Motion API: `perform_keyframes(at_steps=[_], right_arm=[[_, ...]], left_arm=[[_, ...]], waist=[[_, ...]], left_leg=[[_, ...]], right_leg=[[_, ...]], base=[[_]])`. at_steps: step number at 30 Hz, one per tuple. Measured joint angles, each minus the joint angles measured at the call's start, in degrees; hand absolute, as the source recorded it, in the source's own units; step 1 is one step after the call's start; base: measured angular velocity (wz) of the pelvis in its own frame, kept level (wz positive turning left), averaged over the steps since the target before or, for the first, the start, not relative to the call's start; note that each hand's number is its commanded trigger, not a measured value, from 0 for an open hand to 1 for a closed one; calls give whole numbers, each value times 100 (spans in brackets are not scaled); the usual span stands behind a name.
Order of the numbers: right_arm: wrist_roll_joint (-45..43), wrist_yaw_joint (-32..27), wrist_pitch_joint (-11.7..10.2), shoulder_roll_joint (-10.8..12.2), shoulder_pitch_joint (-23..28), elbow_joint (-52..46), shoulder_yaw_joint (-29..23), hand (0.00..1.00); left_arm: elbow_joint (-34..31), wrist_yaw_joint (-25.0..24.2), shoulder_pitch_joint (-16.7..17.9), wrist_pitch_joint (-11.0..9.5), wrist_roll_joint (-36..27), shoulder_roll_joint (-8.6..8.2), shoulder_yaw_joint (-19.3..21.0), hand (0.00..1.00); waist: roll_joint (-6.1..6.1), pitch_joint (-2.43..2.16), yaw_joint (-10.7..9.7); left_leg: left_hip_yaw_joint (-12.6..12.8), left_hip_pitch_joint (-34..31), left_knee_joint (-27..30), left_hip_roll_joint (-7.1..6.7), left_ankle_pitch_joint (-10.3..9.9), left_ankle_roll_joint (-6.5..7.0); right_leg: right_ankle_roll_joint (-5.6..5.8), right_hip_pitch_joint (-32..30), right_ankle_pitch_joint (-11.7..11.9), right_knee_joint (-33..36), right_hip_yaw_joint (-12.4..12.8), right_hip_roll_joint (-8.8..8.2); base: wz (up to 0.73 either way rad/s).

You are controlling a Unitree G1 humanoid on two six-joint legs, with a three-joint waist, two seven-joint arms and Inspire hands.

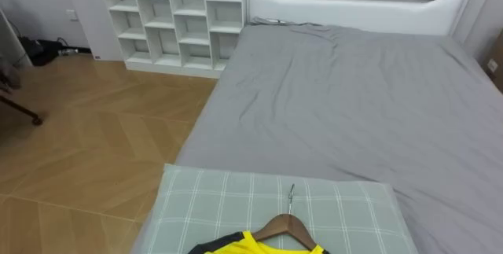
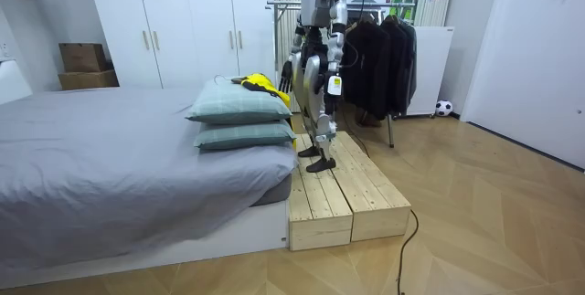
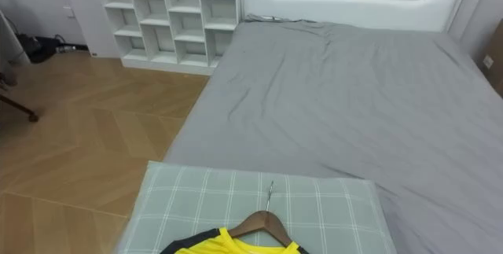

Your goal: Hang clothes

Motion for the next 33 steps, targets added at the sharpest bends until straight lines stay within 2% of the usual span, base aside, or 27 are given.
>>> perform_keyframes(at_steps=[4,10,20,26,33], right_arm=[[644,35,7,-7,62,-4,47,0],[1168,152,7,-5,162,-5,-54,0],[859,208,-25,-11,215,-7,-125,0],[548,210,-24,-9,139,-5,-63,0],[241,211,-21,-8,124,-23,-95,0]], left_arm=[[0,9,-38,-33,9,-5,15,0],[-59,5,-68,-88,13,-10,238,0],[-63,156,-17,-172,5,-12,122,0],[-57,168,-15,-251,-1,-21,132,0],[-57,166,11,-249,-1,-21,140,0]], waist=[[40,20,29],[60,15,7],[39,7,-10],[-57,-11,15],[-92,-7,14]], left_leg=[[5,-8,-9,0,-1,1],[6,-9,-5,-2,0,1],[16,33,-34,-8,0,2],[17,43,-28,-6,0,3],[21,87,-42,-8,0,3]], right_leg=[[0,-14,0,-3,17,6],[0,-18,0,-5,18,6],[1,4,0,-3,28,2],[1,7,0,-3,27,1],[6,45,3,0,36,-1]], base=[[0],[0],[0],[0],[0]])
